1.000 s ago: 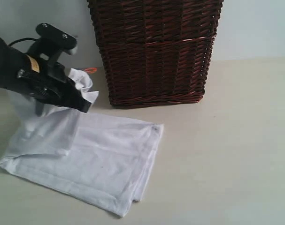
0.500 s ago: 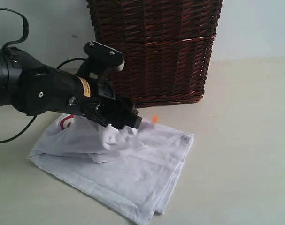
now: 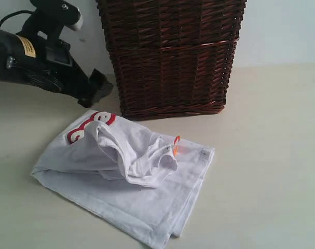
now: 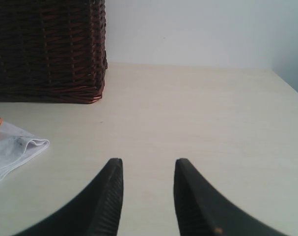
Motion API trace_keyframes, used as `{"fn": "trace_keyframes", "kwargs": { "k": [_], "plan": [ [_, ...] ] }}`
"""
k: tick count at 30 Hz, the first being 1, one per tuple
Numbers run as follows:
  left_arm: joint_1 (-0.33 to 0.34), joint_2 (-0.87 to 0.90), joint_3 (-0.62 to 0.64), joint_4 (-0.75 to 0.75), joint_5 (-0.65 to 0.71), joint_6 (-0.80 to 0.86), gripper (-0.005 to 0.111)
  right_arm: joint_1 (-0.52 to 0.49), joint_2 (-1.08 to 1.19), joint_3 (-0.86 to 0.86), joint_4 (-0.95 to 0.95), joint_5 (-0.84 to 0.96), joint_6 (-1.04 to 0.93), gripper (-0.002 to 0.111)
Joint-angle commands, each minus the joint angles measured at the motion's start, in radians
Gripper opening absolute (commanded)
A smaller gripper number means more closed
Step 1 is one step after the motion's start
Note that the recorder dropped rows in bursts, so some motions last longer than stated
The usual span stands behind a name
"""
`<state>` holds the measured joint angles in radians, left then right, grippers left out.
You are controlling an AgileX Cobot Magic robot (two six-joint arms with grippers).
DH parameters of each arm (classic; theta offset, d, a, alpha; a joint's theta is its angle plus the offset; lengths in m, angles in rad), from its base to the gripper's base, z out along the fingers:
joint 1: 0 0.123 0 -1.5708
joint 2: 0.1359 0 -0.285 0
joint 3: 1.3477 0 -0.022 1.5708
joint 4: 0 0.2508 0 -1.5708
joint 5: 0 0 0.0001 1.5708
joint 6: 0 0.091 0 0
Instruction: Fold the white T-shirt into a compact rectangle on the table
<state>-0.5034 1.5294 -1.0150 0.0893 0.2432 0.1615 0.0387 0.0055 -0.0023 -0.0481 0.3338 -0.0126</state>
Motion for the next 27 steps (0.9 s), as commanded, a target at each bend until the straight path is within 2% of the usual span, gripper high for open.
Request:
{"fn": "trace_keyframes", "kwargs": {
  "k": [1,4,6,9,13,17,24,27],
  "plan": [
    [0.006,0.098,0.027,0.000,-0.042,0.069,0.086,-0.003,-0.005,0.002,-0.003,-0.007,-0.002,0.036],
    [0.006,0.199,0.037,0.000,-0.154,0.070,0.069,-0.003,-0.005,0.002,-0.003,-0.007,-0.002,0.036],
    [0.006,0.241,0.037,0.000,-0.174,0.070,0.056,-0.003,-0.005,0.002,-0.003,-0.007,-0.002,0.036],
    [-0.002,0.258,0.037,-0.002,-0.070,0.062,0.044,-0.003,-0.005,0.002,-0.003,-0.007,-0.002,0.036],
    [-0.024,0.255,0.058,-0.061,0.095,0.055,0.036,-0.003,-0.005,0.002,-0.003,-0.007,-0.002,0.036],
    [-0.060,0.255,0.116,-0.198,0.110,0.107,0.027,-0.003,-0.005,0.002,-0.003,-0.007,-0.002,0.036],
    [-0.124,0.254,0.142,-0.572,0.086,0.366,0.005,-0.003,-0.005,0.002,-0.003,-0.007,-0.002,0.036],
    [-0.124,0.220,0.110,-0.596,0.089,0.419,0.000,-0.003,-0.005,0.002,-0.003,-0.007,-0.002,0.036]
  ]
}}
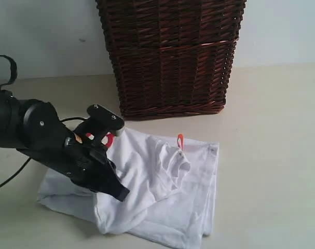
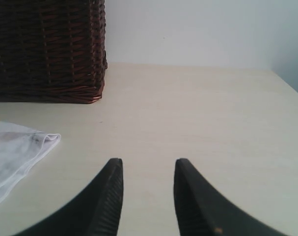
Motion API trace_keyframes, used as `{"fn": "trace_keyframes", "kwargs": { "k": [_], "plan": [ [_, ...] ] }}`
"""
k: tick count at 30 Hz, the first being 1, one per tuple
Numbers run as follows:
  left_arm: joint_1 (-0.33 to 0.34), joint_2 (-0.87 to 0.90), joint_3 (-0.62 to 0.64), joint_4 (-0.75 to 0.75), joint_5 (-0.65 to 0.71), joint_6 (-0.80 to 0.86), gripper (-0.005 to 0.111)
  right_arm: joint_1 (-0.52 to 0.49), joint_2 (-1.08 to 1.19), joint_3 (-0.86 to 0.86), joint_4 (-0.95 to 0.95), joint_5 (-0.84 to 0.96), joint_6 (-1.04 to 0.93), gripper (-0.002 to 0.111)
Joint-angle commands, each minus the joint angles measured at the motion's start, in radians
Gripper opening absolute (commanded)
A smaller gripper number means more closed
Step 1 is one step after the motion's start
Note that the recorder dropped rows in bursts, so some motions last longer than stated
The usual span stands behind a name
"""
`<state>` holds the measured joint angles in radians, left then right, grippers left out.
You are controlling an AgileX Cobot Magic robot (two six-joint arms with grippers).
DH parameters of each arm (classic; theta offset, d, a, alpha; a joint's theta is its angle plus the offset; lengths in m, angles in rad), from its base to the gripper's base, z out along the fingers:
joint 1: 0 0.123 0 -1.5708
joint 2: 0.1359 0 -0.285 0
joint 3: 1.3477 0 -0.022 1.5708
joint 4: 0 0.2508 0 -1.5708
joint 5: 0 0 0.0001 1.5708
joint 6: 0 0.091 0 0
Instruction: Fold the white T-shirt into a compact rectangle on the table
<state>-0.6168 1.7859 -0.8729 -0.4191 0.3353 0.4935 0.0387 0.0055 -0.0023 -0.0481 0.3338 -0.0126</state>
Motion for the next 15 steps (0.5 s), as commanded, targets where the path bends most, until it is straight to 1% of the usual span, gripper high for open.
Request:
{"fn": "trace_keyframes", "kwargs": {
  "k": [1,5,8,10,12,13,15],
  "plan": [
    [-0.008,-0.049,-0.042,-0.069,-0.003,0.091,0.000,-0.003,-0.005,0.002,-0.003,-0.007,-0.002,0.036],
    [0.032,-0.125,-0.073,0.044,-0.001,0.091,0.000,-0.003,-0.005,0.002,-0.003,-0.007,-0.002,0.036],
    [0.092,-0.175,-0.073,0.039,0.003,0.070,0.000,-0.003,-0.005,0.002,-0.003,-0.007,-0.002,0.036],
    [0.133,-0.186,-0.073,0.027,0.047,0.029,0.000,-0.003,-0.005,0.002,-0.003,-0.007,-0.002,0.036],
    [0.161,-0.186,-0.069,0.010,0.118,0.026,0.000,-0.003,-0.005,0.002,-0.003,-0.007,-0.002,0.036],
    [0.168,-0.186,-0.066,0.010,0.160,0.029,0.000,-0.003,-0.005,0.002,-0.003,-0.007,-0.002,0.036],
    [0.168,-0.186,-0.057,0.012,0.194,0.041,0.000,-0.003,-0.005,0.002,-0.003,-0.007,-0.002,0.036]
  ]
}}
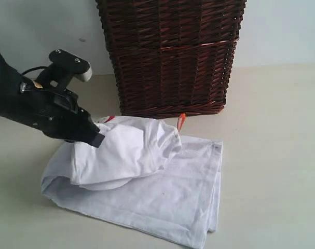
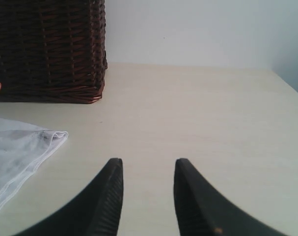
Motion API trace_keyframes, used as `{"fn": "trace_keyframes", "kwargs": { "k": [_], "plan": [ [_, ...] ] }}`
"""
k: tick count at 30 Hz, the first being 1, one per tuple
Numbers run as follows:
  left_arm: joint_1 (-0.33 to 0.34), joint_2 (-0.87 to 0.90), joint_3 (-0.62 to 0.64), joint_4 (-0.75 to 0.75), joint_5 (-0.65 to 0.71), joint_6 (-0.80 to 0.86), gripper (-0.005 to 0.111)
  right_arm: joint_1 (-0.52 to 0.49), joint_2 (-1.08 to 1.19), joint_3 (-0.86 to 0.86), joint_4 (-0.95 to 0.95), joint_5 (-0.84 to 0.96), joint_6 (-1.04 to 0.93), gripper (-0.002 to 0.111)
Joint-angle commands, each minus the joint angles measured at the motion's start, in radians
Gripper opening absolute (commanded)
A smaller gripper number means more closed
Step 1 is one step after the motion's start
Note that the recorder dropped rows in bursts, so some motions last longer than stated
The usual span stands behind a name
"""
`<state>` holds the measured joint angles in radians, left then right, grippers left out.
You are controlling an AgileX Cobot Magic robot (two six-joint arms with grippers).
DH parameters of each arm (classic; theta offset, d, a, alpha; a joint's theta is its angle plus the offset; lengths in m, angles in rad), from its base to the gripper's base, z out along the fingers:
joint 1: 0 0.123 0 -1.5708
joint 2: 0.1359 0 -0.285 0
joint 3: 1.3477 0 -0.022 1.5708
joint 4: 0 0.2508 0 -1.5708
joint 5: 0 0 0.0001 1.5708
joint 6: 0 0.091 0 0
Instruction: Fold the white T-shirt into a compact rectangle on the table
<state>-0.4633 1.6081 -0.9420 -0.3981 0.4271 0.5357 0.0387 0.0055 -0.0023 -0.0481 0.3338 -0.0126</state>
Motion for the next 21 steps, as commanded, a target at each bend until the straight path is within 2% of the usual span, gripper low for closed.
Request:
{"fn": "trace_keyframes", "kwargs": {
  "k": [1,8,11,13,18,20,21],
  "plan": [
    [0.015,-0.008,0.021,-0.011,0.104,0.011,0.000,-0.003,-0.005,0.002,-0.003,-0.007,-0.002,0.036],
    [0.015,-0.007,0.034,-0.080,0.099,0.026,0.000,-0.003,-0.005,0.002,-0.003,-0.007,-0.002,0.036],
    [0.013,-0.007,0.034,-0.136,0.086,0.075,0.008,-0.003,-0.005,0.002,-0.003,-0.007,-0.002,0.036],
    [0.013,-0.007,0.034,-0.164,0.072,0.093,0.025,-0.003,-0.005,0.002,-0.003,-0.007,-0.002,0.036],
    [0.013,-0.007,0.034,-0.167,0.065,0.115,0.086,-0.003,-0.005,0.002,-0.003,-0.007,-0.002,0.036],
    [0.013,-0.009,0.034,-0.161,0.060,0.163,0.096,-0.003,-0.005,0.002,-0.003,-0.007,-0.002,0.036],
    [0.013,-0.013,0.034,-0.147,0.055,0.199,0.097,-0.003,-0.005,0.002,-0.003,-0.007,-0.002,0.036]
  ]
}}
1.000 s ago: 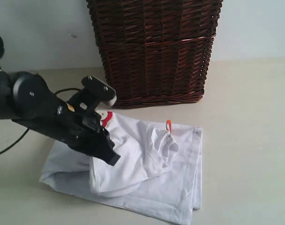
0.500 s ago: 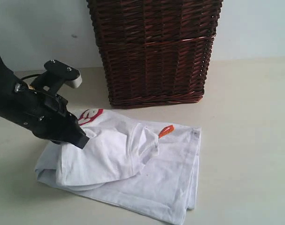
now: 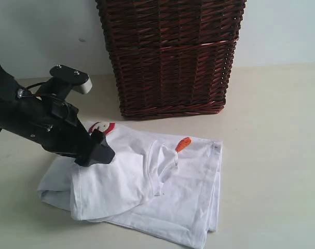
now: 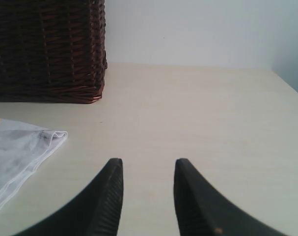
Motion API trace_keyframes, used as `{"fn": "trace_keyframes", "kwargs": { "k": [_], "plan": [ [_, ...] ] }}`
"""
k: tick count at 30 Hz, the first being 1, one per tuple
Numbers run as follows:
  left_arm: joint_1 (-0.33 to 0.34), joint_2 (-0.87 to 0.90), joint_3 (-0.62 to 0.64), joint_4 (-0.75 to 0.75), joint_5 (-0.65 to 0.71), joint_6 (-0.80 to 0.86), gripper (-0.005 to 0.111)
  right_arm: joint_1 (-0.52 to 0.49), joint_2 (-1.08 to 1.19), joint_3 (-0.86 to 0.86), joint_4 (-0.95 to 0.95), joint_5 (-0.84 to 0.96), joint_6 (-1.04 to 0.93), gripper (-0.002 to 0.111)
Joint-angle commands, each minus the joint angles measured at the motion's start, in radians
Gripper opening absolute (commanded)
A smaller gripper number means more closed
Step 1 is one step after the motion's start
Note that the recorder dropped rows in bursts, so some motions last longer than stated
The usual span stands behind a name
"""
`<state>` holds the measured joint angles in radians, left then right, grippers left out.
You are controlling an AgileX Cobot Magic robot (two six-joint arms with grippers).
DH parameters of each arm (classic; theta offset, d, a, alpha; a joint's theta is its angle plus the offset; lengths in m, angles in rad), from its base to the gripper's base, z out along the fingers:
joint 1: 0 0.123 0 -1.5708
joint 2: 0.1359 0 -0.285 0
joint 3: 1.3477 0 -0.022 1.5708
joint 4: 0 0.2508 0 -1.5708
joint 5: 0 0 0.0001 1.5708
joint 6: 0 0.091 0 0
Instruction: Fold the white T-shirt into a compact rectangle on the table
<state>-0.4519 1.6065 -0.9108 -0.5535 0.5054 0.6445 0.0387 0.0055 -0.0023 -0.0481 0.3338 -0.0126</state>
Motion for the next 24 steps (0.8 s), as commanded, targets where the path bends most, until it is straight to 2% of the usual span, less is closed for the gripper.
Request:
{"fn": "trace_keyframes", "kwargs": {
  "k": [1,5,8,12,15,19,24],
  "plan": [
    [0.003,-0.014,0.002,0.034,-0.030,0.112,0.097,-0.003,-0.005,0.002,-0.003,-0.007,-0.002,0.036],
    [0.005,-0.023,0.002,0.205,-0.050,0.115,0.092,-0.003,-0.005,0.002,-0.003,-0.007,-0.002,0.036],
    [0.005,0.006,0.002,0.209,-0.102,0.115,0.077,-0.003,-0.005,0.002,-0.003,-0.007,-0.002,0.036],
    [0.032,0.043,0.001,0.209,-0.325,0.115,0.040,-0.003,-0.005,0.002,-0.003,-0.007,-0.002,0.036],
    [0.074,0.043,-0.032,0.148,-0.358,0.094,0.003,-0.003,-0.005,0.002,-0.003,-0.007,-0.002,0.036],
    [0.122,0.043,-0.059,0.073,-0.247,0.092,0.000,-0.003,-0.005,0.002,-0.003,-0.007,-0.002,0.036],
    [0.141,0.123,-0.053,0.063,-0.218,0.176,0.000,-0.003,-0.005,0.002,-0.003,-0.007,-0.002,0.036]
  ]
}}
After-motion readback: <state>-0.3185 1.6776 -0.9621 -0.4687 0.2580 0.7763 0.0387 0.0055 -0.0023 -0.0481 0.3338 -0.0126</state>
